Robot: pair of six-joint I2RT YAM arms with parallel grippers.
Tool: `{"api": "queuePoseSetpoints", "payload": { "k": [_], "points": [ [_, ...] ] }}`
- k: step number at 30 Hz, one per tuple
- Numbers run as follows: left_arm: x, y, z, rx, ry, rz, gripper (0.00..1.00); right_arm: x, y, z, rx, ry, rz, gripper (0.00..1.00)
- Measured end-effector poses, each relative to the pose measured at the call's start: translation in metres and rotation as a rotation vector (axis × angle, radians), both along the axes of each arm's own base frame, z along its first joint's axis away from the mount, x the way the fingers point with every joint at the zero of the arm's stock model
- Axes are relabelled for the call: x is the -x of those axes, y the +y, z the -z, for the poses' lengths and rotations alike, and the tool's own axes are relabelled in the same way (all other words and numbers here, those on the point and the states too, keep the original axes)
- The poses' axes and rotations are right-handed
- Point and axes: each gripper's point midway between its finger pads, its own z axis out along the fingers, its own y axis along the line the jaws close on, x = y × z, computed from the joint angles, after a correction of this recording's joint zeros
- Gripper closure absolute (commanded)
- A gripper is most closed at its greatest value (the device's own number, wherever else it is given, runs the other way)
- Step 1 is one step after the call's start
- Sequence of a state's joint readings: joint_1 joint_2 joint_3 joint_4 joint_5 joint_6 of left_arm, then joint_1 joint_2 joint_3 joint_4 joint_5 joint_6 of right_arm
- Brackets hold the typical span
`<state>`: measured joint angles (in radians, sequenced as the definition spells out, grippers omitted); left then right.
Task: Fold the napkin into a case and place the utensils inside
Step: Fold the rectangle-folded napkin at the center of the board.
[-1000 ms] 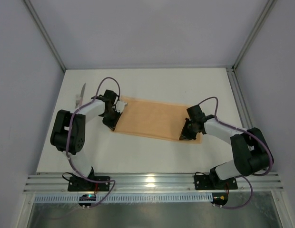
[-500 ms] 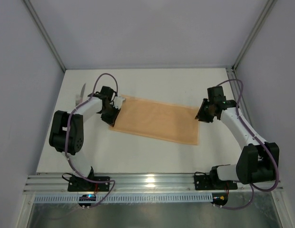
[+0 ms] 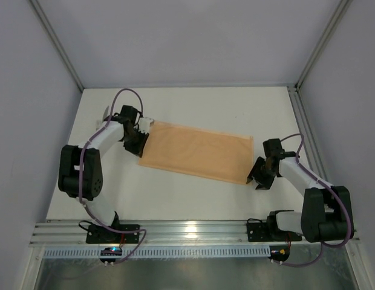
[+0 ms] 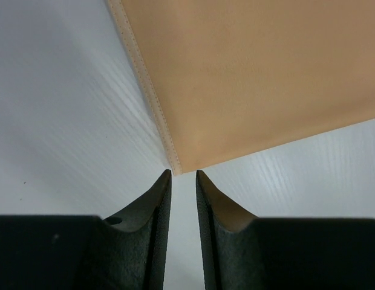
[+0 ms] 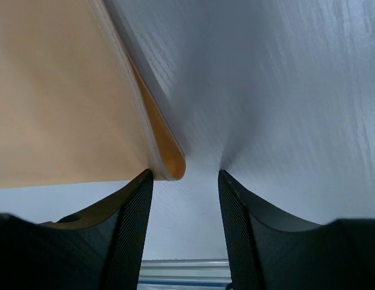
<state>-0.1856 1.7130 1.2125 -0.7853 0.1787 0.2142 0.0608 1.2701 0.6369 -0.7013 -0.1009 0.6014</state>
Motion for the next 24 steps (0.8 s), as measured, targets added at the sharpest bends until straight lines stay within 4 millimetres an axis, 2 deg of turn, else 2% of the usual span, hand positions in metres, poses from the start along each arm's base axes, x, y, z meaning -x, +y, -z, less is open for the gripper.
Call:
{"api": "queuePoseSetpoints", "payload": {
  "k": [3, 7, 17, 21, 24],
  "points": [
    [0.002, 0.001, 0.013, -0.008, 0.03, -0.003, 0.75, 0.007, 0.004, 0.007, -0.026, 0.014, 0.026, 0.48],
    [0.003, 0.001, 0.023, -0.011, 0.049, -0.009, 0.75, 0.003, 0.007, 0.006, -0.05, -0.014, 0.05, 0.5],
    [0.002, 0.0, 0.023, -0.007, 0.043, -0.016, 0.75, -0.005, 0.011, 0.008, -0.081, -0.063, 0.092, 0.78],
    [0.004, -0.001, 0.023, 0.002, 0.052, -0.013, 0.75, -0.007, 0.009, 0.01, -0.067, -0.063, 0.097, 0.94],
    [0.007, -0.002, 0.023, 0.009, 0.064, -0.01, 0.75, -0.009, 0.007, 0.01, -0.052, -0.063, 0.097, 0.97]
  ]
}}
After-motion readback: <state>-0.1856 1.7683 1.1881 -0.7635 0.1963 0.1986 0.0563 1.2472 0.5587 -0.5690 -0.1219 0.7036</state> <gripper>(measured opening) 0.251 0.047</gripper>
